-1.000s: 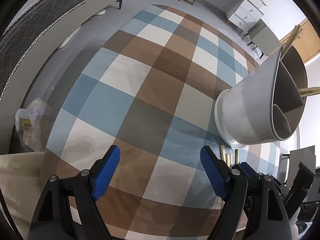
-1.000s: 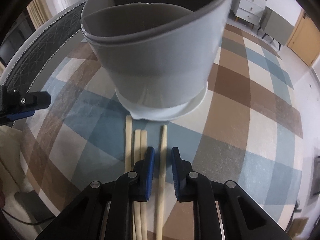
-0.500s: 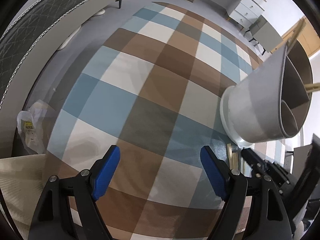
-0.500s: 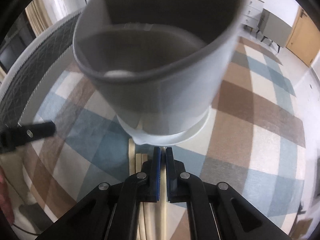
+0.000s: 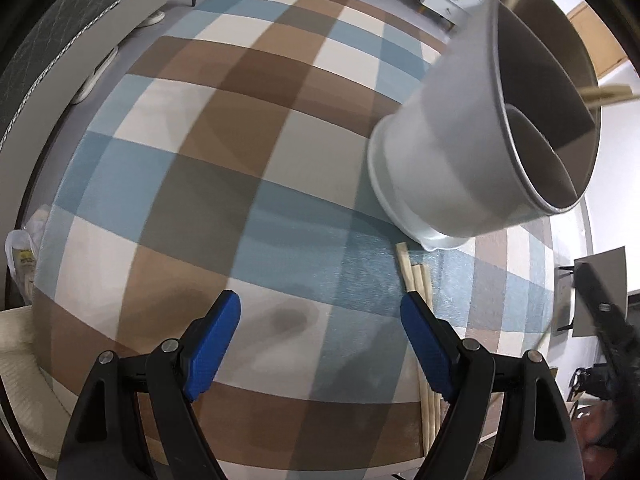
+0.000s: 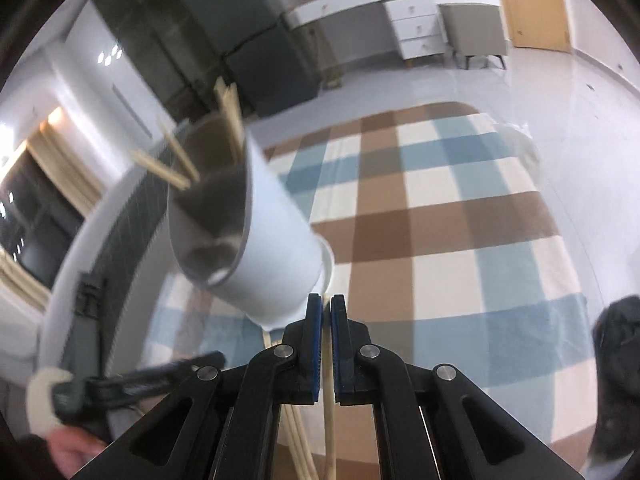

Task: Organize utensils

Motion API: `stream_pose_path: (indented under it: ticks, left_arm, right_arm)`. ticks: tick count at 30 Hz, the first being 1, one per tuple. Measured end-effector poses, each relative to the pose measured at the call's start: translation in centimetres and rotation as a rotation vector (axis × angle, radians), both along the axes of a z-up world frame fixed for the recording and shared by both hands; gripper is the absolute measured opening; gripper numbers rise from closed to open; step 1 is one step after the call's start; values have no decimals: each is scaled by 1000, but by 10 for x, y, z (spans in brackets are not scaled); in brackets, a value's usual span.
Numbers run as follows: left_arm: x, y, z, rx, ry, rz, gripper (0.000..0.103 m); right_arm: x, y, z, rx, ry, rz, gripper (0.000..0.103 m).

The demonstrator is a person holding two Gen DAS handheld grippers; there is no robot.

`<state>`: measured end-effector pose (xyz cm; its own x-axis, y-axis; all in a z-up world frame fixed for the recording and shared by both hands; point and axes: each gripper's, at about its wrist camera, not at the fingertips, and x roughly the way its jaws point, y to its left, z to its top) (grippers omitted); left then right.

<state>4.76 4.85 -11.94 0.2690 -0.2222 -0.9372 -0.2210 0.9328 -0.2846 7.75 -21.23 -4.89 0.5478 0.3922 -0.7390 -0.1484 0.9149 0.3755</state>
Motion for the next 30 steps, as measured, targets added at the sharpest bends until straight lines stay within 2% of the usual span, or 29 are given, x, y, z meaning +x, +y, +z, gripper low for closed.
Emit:
stream_pose_path:
  ticks: [6, 9, 12, 19, 25, 27, 28, 30]
  left_arm:
    - [6, -16, -1, -8, -4, -12, 79]
    - [9, -30, -2, 25, -14, -29, 79]
    - [14, -40, -6, 101, -19, -33, 78]
    - [21, -36, -12, 113, -23, 21, 75]
    - [24, -53, -15, 238, -35, -35, 72]
    - [24, -56, -14, 232, -47, -62, 57]
    - [25, -58, -13, 233, -48, -73, 53]
    - [25, -61, -12, 232, -58, -105, 32]
  right_arm:
    - [-14, -15, 18, 36, -49, -46, 4]
    - [-18, -15, 22, -2, -96, -53, 4]
    - [-21, -15, 20, -35, -100, -52, 4]
    - [-27, -21, 27, -30, -130, -58, 4]
    - [-26, -17, 27, -32, -134, -44, 4]
    - [-26, -16, 27, -35, -137, -43, 4]
    - [-26, -17, 26, -34, -135, -46, 4]
    - [-25, -18, 25, -30, -127, -51, 4]
